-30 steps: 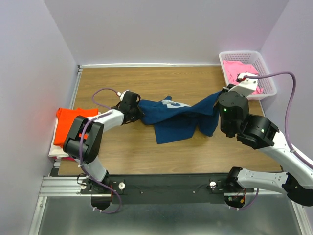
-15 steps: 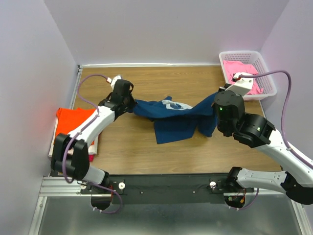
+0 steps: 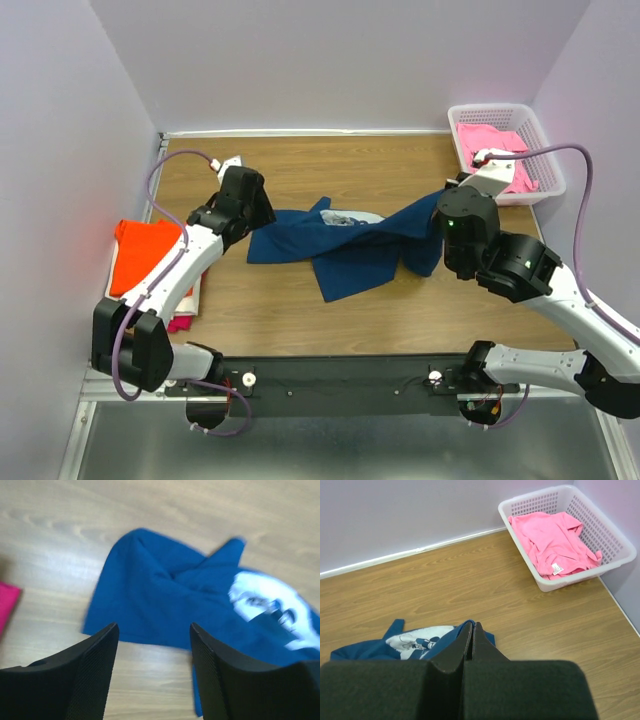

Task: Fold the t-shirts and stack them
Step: Flatten the tshirt out

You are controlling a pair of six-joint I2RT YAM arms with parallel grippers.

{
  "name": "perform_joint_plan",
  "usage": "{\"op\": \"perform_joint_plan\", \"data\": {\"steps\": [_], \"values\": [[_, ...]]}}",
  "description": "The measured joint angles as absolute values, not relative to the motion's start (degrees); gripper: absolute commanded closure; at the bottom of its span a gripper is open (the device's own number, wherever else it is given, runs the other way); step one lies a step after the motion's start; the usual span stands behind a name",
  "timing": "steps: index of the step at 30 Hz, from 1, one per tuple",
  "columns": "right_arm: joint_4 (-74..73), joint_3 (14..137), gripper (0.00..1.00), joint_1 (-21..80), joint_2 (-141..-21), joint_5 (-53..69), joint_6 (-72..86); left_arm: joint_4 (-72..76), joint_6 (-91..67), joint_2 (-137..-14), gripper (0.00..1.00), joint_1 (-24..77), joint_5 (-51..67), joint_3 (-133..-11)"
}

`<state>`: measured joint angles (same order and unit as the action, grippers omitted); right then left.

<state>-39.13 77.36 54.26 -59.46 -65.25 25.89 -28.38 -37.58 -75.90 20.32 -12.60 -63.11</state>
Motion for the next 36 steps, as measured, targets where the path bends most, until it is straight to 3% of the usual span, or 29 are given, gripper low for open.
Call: {"op": "perform_joint_plan", "data": {"steps": [8, 11, 13, 36], "values": [[-39.2, 76.4, 0.99, 54.2, -60.9, -64.4, 25.9, -27.9, -40.4, -75.6, 0.28, 20.2, -11.0, -52.4], [-39.2, 76.3, 1.0, 54.2, -61.2, -64.0, 26.0, -27.3, -41.9, -75.4, 0.39, 19.6, -11.0, -48.5], [-39.2, 76.3, 1.0, 54.2, -61.6, -63.5, 26.1, -26.6, -42.9, -75.6, 0.4, 18.9, -11.1, -46.5], [-39.2, 73.3, 0.99, 54.0, -63.2, -59.0, 27.6, -20.6, -46.8, -89.0, 0.43, 18.1, -18.2, -47.1]]}}
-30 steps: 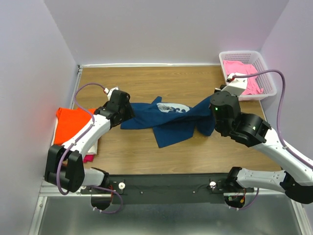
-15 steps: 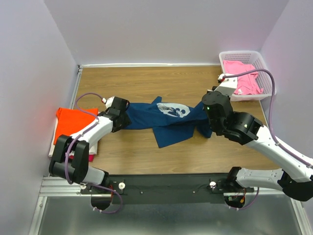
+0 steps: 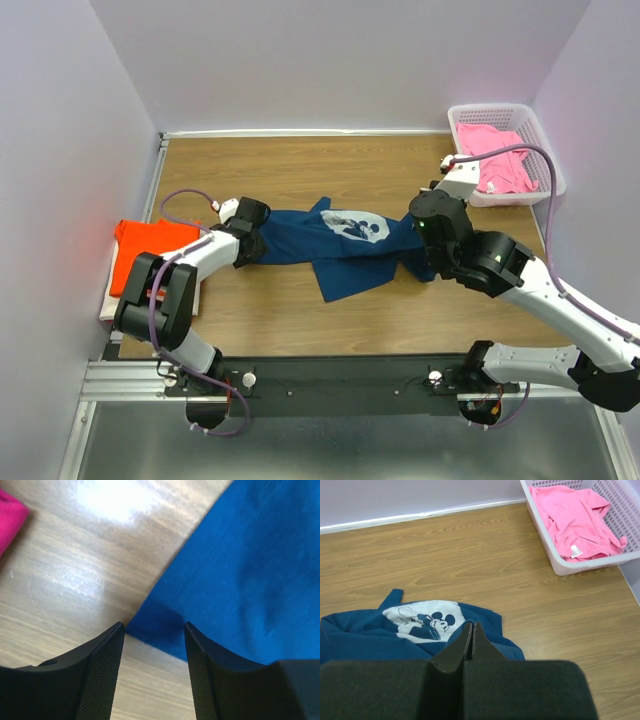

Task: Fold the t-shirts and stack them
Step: Flatten the tshirt out

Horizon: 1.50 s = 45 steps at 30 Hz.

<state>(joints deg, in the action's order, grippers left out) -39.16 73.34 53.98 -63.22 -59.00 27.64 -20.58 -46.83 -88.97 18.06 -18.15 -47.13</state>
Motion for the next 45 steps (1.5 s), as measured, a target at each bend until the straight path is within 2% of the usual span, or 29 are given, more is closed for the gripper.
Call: {"op": "perform_joint_plan", "data": {"steps": [4, 5, 6, 7, 8, 14, 18, 25, 31, 34, 40, 45], "values": [[-39.2, 72.7, 0.99, 54.0, -63.0, -58.7, 27.9, -19.4, -46.9, -89.7, 0.6, 18.1, -19.3, -47.3], [-39.2, 72.6, 0.99, 54.0, -62.9, -58.7, 28.0, -19.1, -46.9, -90.0, 0.7, 18.1, -19.6, -47.4], [-39.2, 72.5, 1.0, 54.0, -62.9, -58.6, 28.1, -18.8, -46.9, -90.2, 0.75, 18.1, -19.7, -47.5], [-39.2, 72.4, 0.99, 54.0, -62.9, -58.5, 28.1, -18.4, -46.8, -90.4, 0.91, 18.1, -19.8, -47.5], [-39.2, 72.2, 1.0, 54.0, -62.9, -58.3, 28.3, -18.0, -46.8, -90.5, 0.99, 18.0, -19.8, -47.6], [-39.2, 70.4, 1.0, 54.0, -60.9, -57.3, 29.2, -19.5, -46.2, -88.4, 1.0, 18.0, -19.7, -47.6], [-39.4, 70.1, 1.0, 53.9, -57.8, -57.2, 30.0, -23.8, -45.0, -79.8, 1.0, 17.8, -19.7, -50.2], [-39.8, 71.9, 1.0, 53.9, -51.1, -56.7, 30.0, -28.9, -42.3, -60.9, 1.0, 17.2, -20.2, -62.0], [-35.0, 74.2, 0.99, 53.8, -50.8, -56.5, 26.3, -30.4, -40.6, -53.7, 1.0, 16.9, -20.9, -69.7], [-31.0, 75.7, 0.99, 52.3, -56.0, -54.8, 22.5, -30.3, -40.1, -55.6, 1.0, 16.9, -21.1, -73.6], [-26.4, 84.3, 0.99, 35.0, -75.8, -32.7, 19.4, -28.2, -39.2, -65.7, 1.0, 16.6, -21.2, -77.8], [-26.4, 94.2, 0.99, 25.8, -89.2, -20.5, 18.1, -25.2, -38.8, -74.7, 1.0, 14.5, -21.1, -78.8]]}}
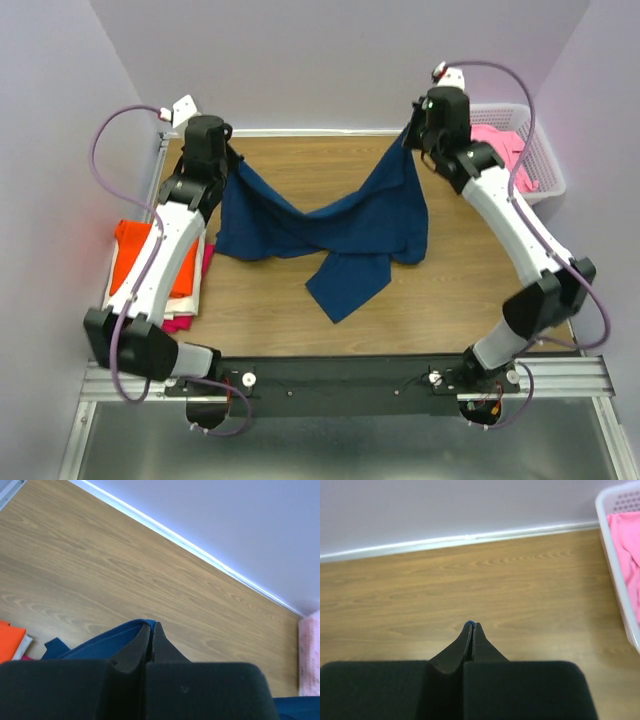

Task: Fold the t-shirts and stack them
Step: Flatten the tshirt out

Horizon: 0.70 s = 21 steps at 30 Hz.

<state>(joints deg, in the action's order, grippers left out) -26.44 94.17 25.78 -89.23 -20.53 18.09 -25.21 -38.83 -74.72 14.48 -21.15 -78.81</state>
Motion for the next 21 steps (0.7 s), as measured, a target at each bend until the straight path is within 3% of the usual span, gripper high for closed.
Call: {"op": "perform_joint_plan", "data": {"steps": [6, 14, 17, 21], "values": [[-24.3, 113.9, 1.0, 16.3, -105.6, -11.3, 17.1, -19.9, -37.9, -89.1, 1.0, 9.6, -19.4, -87.9], [-21.1, 147.2, 1.0, 9.4, -127.6, -8.0, 16.1, -18.2, -36.6, -116.4, 1.0, 3.8, -10.0, -127.7], [-13.8, 146.9, 1.0, 8.7, -126.4, -8.2, 14.7, -16.5, -36.7, -120.0, 1.0, 2.4, -6.1, -137.8], [-2.4, 141.9, 1.0, 8.7, -120.5, -8.2, 12.8, -9.9, -37.0, -115.8, 1.0, 1.1, -3.2, -136.7]]}}
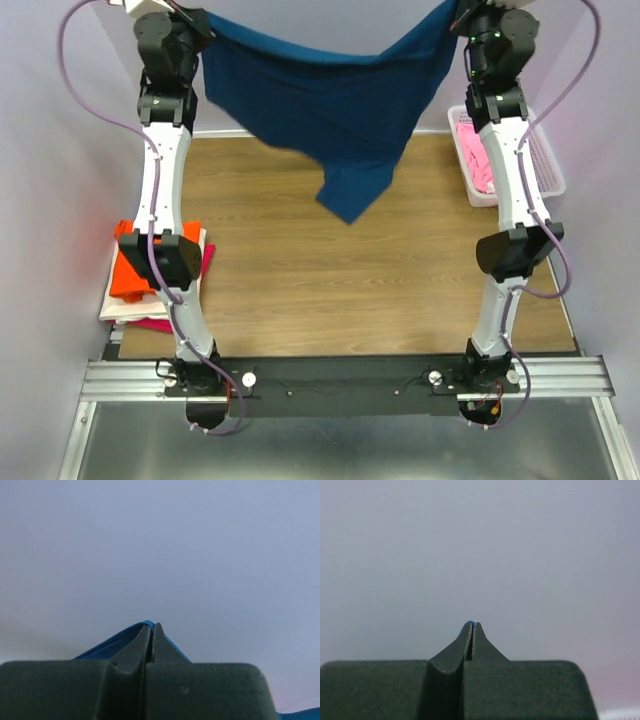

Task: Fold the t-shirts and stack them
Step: Flatten the tshirt out, then fold the tshirt

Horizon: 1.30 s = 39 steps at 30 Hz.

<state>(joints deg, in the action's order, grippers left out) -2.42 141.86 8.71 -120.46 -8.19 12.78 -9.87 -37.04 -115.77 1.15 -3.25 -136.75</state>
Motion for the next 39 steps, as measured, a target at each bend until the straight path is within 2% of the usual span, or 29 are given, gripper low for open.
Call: {"op": "perform_joint_plan", "data": {"steps": [5, 8, 13, 17, 22, 23, 28, 31, 39], "values": [[7.1, 137.0, 1.0, 9.0, -112.8, -8.2, 11.0, -3.4, -37.0, -109.5, 1.0, 0.8, -1.8, -133.9], [10.5, 125.1, 0.99, 9.0, -104.9, -8.3, 10.9, -0.3, -37.2, -105.1, 1.0, 0.8, -0.6, -127.2], [14.6, 96.1, 1.0, 9.0, -90.3, -8.6, 13.3, 1.2, -38.5, -96.4, 1.0, 0.8, -0.7, -104.3], [12.8, 70.8, 1.0, 9.0, -76.9, -8.5, 18.3, 1.0, -41.5, -88.1, 1.0, 0.8, -2.0, -80.6], [6.8, 50.5, 1.0, 9.1, -59.2, -8.5, 25.1, -0.4, -45.1, -76.1, 1.0, 1.1, -3.2, -53.6], [5.8, 46.8, 1.0, 9.0, -54.9, -8.5, 26.7, -0.4, -45.3, -74.3, 1.0, 1.1, -3.2, -52.6], [-3.4, 33.2, 0.99, 9.0, -40.7, -5.7, 35.1, -0.3, -47.2, -68.2, 1.0, 1.3, -3.5, -38.7], [-9.5, 27.1, 0.98, 9.0, -37.2, -2.8, 39.3, -0.8, -48.2, -67.0, 1.0, 1.3, -3.5, -33.3], [-20.0, 23.3, 0.99, 9.0, -33.6, 1.4, 45.3, -3.1, -50.0, -63.2, 1.0, 1.3, -4.2, -28.9]]}}
